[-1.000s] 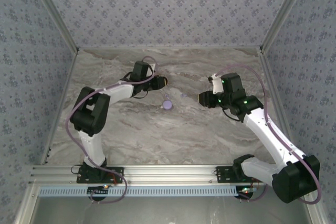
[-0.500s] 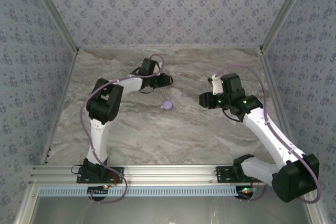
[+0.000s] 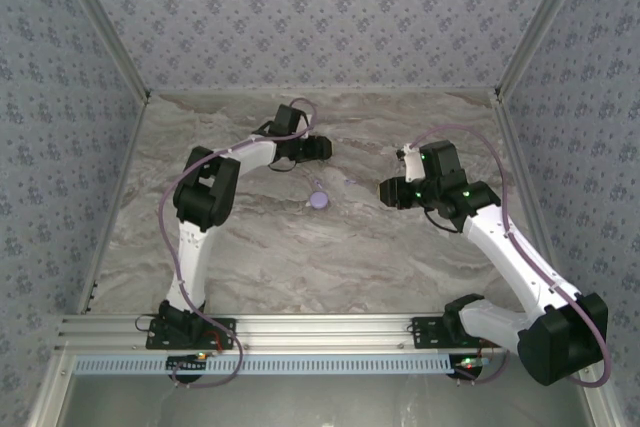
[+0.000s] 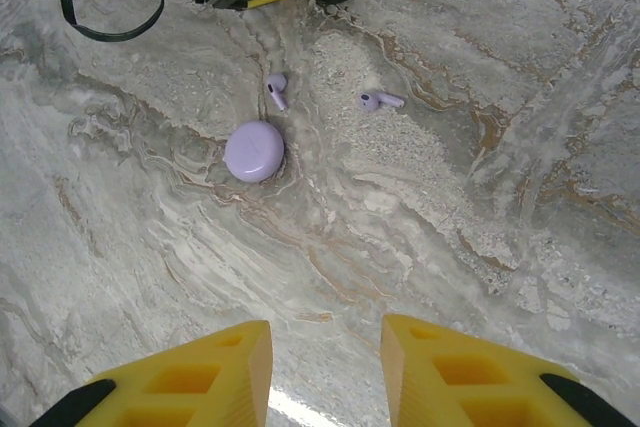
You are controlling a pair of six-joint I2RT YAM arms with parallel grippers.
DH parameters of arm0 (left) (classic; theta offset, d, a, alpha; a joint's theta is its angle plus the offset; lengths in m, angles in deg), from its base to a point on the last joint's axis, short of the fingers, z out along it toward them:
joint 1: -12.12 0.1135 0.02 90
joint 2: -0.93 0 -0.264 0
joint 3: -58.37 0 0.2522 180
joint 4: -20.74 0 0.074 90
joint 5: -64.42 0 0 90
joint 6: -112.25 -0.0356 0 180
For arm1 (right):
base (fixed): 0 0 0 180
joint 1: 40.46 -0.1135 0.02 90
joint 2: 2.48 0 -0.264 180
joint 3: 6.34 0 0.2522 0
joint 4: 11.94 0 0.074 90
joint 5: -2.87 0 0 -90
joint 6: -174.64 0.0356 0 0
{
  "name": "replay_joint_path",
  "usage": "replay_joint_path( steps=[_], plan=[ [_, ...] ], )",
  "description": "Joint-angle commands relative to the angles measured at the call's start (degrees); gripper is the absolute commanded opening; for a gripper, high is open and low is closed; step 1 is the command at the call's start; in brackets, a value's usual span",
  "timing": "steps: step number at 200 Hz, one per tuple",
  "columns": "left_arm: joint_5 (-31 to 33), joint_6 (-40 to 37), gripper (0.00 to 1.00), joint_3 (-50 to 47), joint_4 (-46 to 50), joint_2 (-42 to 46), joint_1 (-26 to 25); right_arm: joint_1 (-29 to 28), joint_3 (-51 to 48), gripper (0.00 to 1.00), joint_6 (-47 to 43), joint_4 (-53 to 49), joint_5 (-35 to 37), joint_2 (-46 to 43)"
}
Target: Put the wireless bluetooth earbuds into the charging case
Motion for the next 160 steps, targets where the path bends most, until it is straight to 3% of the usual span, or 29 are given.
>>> replay_joint_path(
  steps=[1, 83, 126, 160],
  plan=[
    [5.0, -3.2, 0.62, 1.1, 5.8, 1.0, 0.4, 0.4, -0.1, 0.36, -0.2, -1.1, 1.0, 0.2],
    [18.9, -11.9, 0.64, -9.3, 11.6, 17.6, -2.1, 0.6, -0.9, 0.38, -0.4, -1.1, 2.2, 0.4],
    [21.0, -11.2, 0.64, -18.8, 11.7, 25.6, -5.5, 0.8, -2.1, 0.43, 0.3, 0.2, 2.4, 1.2],
    [20.5, -13.5, 0.64, -20.6, 14.2, 26.1, -8.7, 0.7, -2.3, 0.44, 1.2, 1.0, 1.8, 2.7]
  ],
)
